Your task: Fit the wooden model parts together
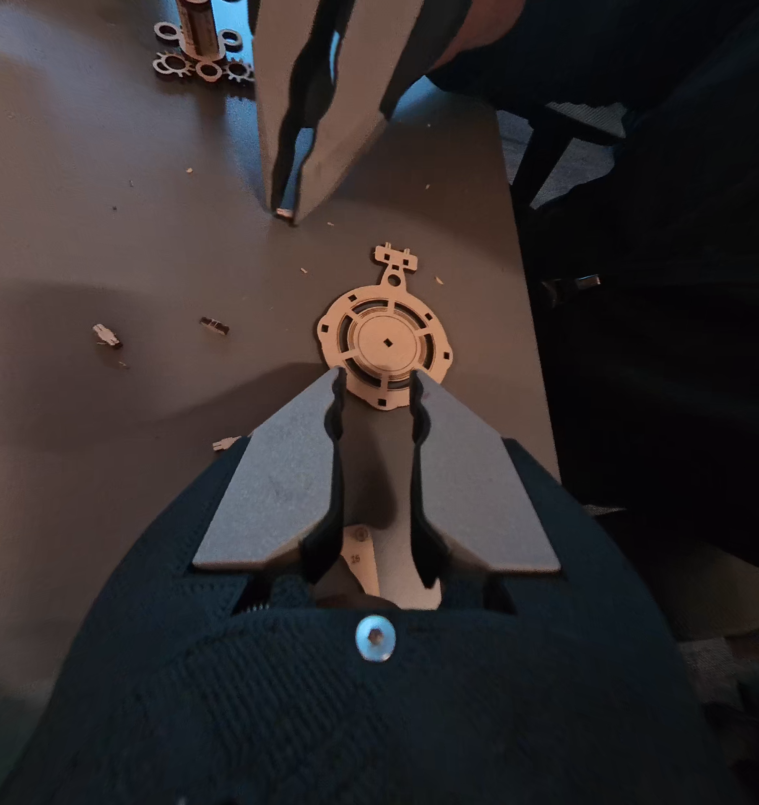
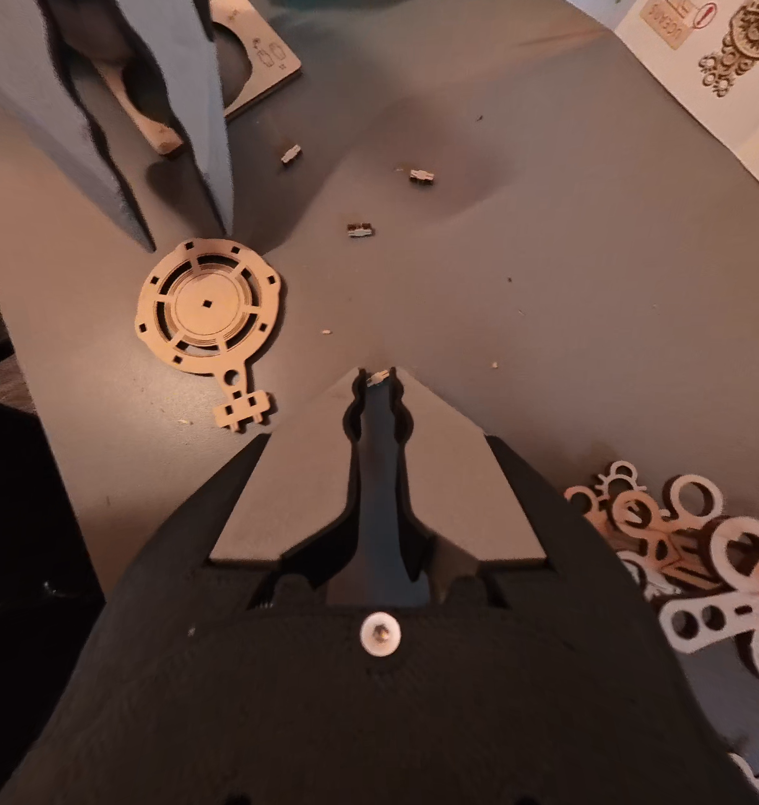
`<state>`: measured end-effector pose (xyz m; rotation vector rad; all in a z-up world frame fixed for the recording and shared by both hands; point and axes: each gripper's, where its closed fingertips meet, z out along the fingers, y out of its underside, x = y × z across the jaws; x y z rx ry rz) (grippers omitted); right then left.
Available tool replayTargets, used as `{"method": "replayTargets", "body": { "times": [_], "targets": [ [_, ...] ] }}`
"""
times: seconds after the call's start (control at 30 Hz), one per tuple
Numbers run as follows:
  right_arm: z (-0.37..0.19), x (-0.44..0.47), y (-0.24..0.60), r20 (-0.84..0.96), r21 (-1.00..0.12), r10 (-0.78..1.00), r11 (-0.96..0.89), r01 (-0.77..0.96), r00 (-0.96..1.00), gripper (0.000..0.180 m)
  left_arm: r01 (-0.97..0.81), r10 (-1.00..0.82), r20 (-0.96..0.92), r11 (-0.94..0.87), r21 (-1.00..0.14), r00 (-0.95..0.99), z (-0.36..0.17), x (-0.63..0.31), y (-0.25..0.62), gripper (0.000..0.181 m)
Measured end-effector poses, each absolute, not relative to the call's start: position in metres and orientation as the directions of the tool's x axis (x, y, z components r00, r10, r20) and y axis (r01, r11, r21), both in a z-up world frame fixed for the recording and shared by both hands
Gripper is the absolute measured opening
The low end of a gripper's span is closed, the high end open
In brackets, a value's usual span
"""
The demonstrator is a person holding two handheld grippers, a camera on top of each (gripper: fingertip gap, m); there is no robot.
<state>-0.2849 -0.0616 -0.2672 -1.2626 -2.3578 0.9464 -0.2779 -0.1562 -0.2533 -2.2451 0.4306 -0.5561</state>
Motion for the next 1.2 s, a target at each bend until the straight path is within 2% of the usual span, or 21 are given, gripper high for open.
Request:
{"method": "replayTargets", "body": {
  "times": [0.03, 0.37, 0.47, 0.53, 0.63, 0.73, 0.83, 0.93, 1.03, 1.2],
  "targets": [
    [-0.267, -0.283, -0.061, -0.037, -0.676, 0.824, 0.396, 0.622, -0.565, 0.009, -0.13, -0.466, 0.255, -0.647, -0.752, 0.848, -0.253, -0.278, -0.156, 0.026],
    [-0.268, -0.283, -0.057, -0.031, -0.684, 0.869, 0.341, 0.645, -0.493, 0.017, -0.137, -0.467, 0.25, -0.649, -0.748, 0.848, -0.254, -0.278, -0.157, 0.026],
    [-0.268, -0.285, -0.058, -0.036, -0.697, 0.886, 0.31, 0.647, -0.463, 0.014, -0.14, -0.467, 0.248, -0.651, -0.746, 0.849, -0.255, -0.278, -0.157, 0.026],
    [-0.268, -0.286, -0.058, -0.018, -0.7, 0.884, 0.322, 0.637, -0.466, 0.001, -0.145, -0.468, 0.243, -0.65, -0.746, 0.85, -0.255, -0.277, -0.157, 0.026],
    [-0.266, -0.284, -0.059, -0.003, -0.704, 0.87, 0.349, 0.619, -0.494, 0.001, -0.148, -0.45, 0.208, -0.635, -0.758, 0.868, -0.253, -0.283, -0.153, 0.022],
    [-0.251, -0.277, -0.077, -0.028, -0.762, 0.807, 0.365, 0.535, -0.59, 0.0, -0.093, -0.38, 0.152, -0.554, -0.827, 0.912, -0.236, -0.298, -0.134, 0.02],
    [-0.23, -0.267, -0.102, -0.069, -0.814, 0.708, 0.368, 0.45, -0.703, 0.0, -0.152, -0.278, -0.009, -0.495, -0.856, 0.96, -0.23, -0.318, -0.119, 0.021],
    [-0.221, -0.27, -0.107, -0.087, -0.814, 0.688, 0.367, 0.45, -0.72, 0.0, -0.367, -0.364, -0.233, -0.361, -0.857, 0.902, -0.22, -0.296, -0.115, 0.02],
    [-0.21, -0.27, -0.114, -0.144, -0.827, 0.648, 0.336, 0.45, -0.748, 0.0, -0.543, -0.313, -0.462, -0.264, -0.797, 0.83, -0.211, -0.293, -0.109, 0.017],
    [-0.203, -0.268, -0.116, -0.139, -0.827, 0.626, 0.354, 0.438, -0.767, 0.0, -0.722, -0.276, -0.676, -0.113, -0.683, 0.683, -0.199, -0.277, -0.111, 0.012]
  ]
}}
